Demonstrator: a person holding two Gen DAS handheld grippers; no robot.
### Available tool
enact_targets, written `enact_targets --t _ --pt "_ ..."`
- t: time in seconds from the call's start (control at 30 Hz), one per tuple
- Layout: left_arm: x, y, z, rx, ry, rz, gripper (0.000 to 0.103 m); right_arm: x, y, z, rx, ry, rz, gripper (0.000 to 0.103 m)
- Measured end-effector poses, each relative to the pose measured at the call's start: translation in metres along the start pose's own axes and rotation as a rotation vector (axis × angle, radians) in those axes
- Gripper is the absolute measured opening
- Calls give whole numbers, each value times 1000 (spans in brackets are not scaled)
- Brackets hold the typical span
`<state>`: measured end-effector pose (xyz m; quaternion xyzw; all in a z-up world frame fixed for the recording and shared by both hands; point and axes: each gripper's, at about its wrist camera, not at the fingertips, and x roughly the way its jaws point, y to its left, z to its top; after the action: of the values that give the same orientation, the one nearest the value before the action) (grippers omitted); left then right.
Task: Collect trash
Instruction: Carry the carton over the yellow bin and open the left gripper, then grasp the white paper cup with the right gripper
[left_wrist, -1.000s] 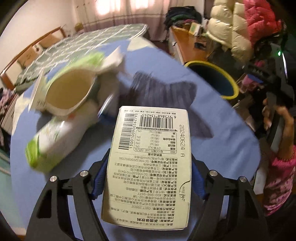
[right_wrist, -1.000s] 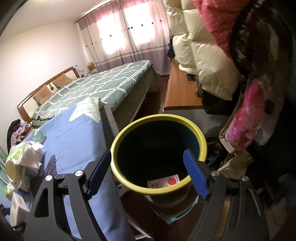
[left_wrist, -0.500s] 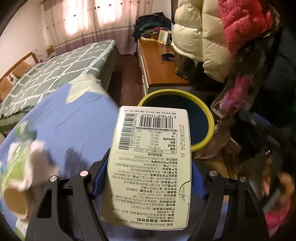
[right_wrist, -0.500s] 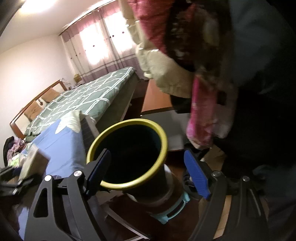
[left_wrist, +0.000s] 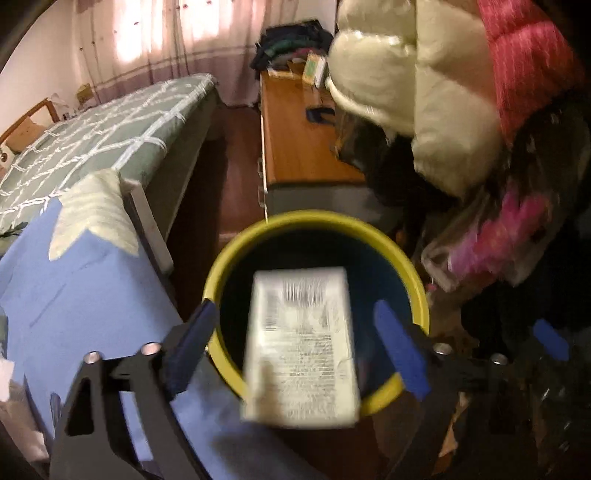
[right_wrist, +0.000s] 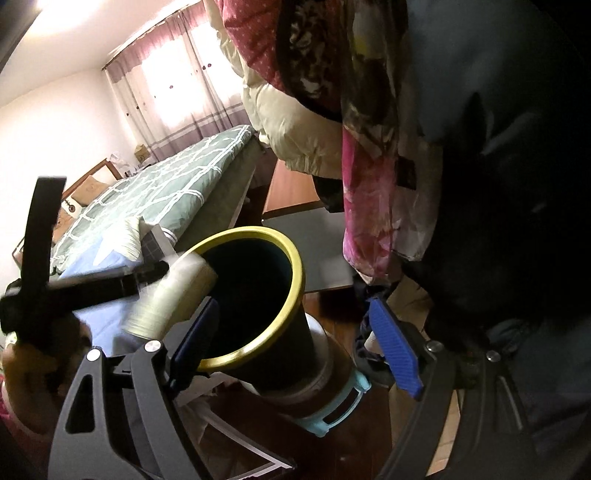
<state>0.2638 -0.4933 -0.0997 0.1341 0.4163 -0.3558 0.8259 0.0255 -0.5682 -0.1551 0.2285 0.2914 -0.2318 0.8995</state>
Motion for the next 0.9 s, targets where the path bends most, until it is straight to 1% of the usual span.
enact_targets --t 0.1,0.17,0.23,0.37,0.5,0.67,0.8,0.9 --pt "-20 11 1 -43 -34 -21 89 1 4 -1 -7 4 7 79" --pt "-46 24 -9 -70 -69 -17 91 3 10 -3 -17 11 19 80" --pt "-70 36 -22 -86 -108 4 92 6 18 -6 -31 21 33 80" --pt "-124 67 -62 -125 -192 70 92 11 44 -14 -82 46 66 80" --pt "-176 111 -103 -186 -259 161 93 12 82 -21 -153 66 94 80" --pt "-236 178 -153 -287 -338 323 95 11 139 -28 -248 80 140 80" --pt "-273 228 -190 -361 -398 471 95 11 193 -38 -335 94 199 80" --pt "-292 270 -212 -434 -420 546 95 9 236 -45 -405 102 252 80"
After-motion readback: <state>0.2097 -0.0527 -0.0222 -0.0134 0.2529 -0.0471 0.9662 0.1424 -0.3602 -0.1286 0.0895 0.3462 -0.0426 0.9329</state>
